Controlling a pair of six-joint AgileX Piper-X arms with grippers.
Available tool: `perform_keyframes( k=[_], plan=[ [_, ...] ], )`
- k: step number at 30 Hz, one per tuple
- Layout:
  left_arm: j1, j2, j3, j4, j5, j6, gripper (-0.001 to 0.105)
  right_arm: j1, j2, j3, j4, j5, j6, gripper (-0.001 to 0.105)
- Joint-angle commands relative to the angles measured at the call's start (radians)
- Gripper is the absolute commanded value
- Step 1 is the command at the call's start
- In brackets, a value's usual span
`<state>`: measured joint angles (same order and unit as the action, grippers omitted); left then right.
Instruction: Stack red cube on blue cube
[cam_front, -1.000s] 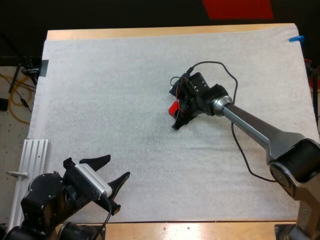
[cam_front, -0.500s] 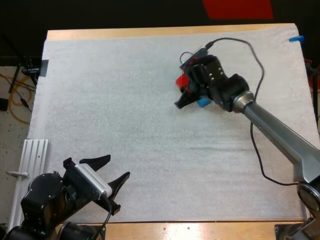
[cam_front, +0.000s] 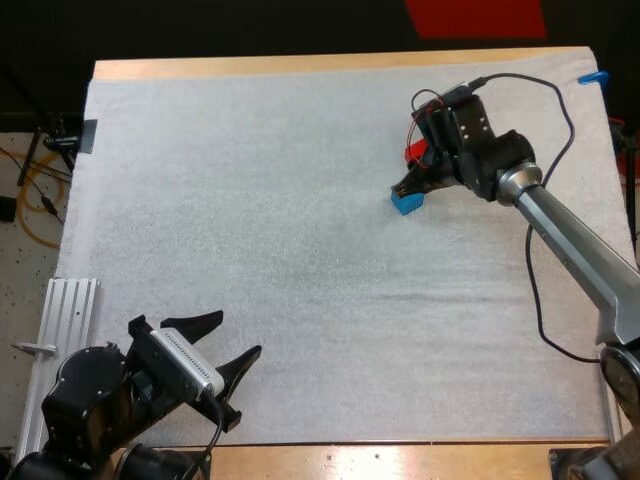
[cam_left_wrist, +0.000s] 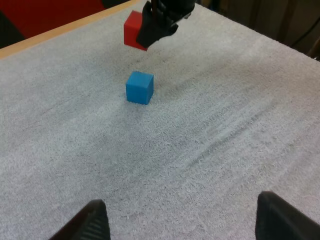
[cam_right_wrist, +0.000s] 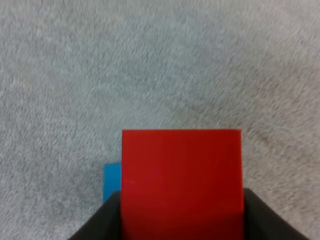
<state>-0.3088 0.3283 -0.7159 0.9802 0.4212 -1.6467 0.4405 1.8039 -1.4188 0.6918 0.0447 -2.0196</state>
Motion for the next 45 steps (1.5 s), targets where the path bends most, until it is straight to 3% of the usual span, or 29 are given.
perform_keyframes(
  k=[1, 30, 32, 37, 40, 45],
  plan=[
    [-0.002, -0.001, -0.003, -0.005, 0.001, -0.013, 0.060, -0.001, 0.007, 0.000, 0.001, -0.015, 0.004, 0.022],
    [-0.002, -0.001, -0.003, -0.005, 0.001, -0.013, 0.060, 0.033, 0.115, 0.000, -0.013, -0.022, 0.066, 0.022],
    [-0.002, -0.001, -0.003, -0.005, 0.001, -0.013, 0.060, 0.033, 0.115, 0.000, -0.013, -0.022, 0.066, 0.027],
    [-0.002, -0.001, -0.003, -0.005, 0.001, -0.013, 0.060, 0.033, 0.115, 0.000, -0.013, -0.023, 0.066, 0.061],
    [-0.002, -0.001, -0.003, -0.005, 0.001, -0.013, 0.060, 0.033, 0.111, 0.000, 0.002, -0.019, 0.069, 0.067],
    [-0.002, -0.001, -0.003, -0.005, 0.001, -0.013, 0.060, 0.043, 0.063, 0.000, 0.034, -0.020, 0.069, 0.067]
  ],
)
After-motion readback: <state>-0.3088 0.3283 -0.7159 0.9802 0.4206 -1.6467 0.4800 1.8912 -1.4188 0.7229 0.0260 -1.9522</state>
